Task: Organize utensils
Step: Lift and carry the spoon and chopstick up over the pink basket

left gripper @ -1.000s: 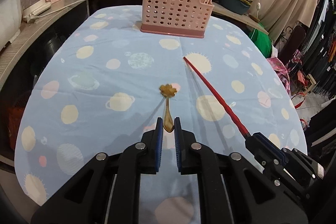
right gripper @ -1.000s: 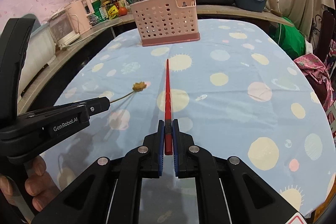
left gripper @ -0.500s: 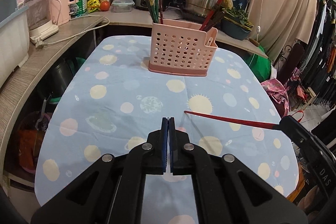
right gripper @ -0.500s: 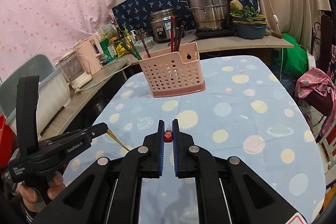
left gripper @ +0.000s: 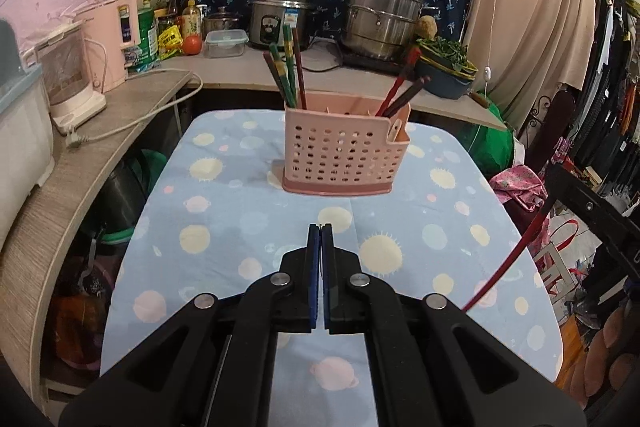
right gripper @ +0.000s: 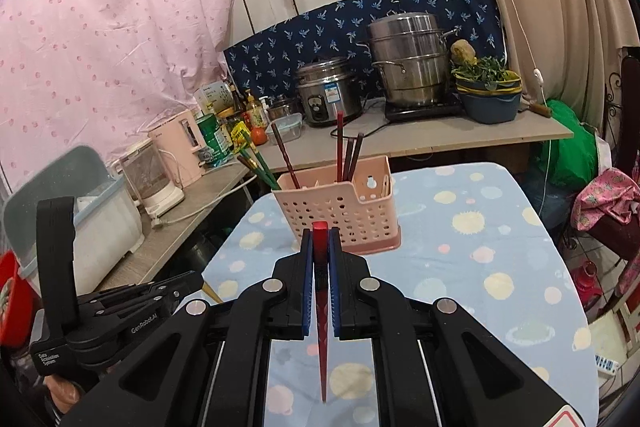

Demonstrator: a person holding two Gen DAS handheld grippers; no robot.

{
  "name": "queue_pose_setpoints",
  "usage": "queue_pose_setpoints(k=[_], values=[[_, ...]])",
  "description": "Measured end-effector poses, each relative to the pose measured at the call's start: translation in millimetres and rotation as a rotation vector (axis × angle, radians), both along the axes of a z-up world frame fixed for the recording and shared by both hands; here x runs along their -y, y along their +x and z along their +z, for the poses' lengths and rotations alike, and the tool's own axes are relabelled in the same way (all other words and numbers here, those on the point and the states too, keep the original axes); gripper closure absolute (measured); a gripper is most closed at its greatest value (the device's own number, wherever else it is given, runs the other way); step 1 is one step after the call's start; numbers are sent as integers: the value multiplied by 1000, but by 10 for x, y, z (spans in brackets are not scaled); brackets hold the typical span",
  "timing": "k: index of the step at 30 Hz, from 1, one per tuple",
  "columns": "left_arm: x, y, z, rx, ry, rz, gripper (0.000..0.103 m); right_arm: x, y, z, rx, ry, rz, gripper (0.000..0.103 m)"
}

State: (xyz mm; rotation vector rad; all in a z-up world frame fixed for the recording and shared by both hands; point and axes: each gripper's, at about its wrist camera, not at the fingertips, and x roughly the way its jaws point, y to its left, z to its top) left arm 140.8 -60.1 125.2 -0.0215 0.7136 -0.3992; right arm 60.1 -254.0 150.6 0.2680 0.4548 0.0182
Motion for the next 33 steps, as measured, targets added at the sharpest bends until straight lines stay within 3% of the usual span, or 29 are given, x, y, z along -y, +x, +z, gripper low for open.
queue_pose_setpoints(k=[6,13,20,25,33], values=[[76,426,483,61,-28,5,102,90,404,436,78,-2,2,96],[288,992,988,147,-6,34,102,280,996,948,173,37,-35,96],[548,1525,1060,163,60,65,102,378,1620,1214,235,50,-64,96],[650,1791,833,118,100,60,102,361,2018,1106,202,23,-68,96],[668,1975,435,54,113,61,102,293,2384,484,47,-13,-26,96]])
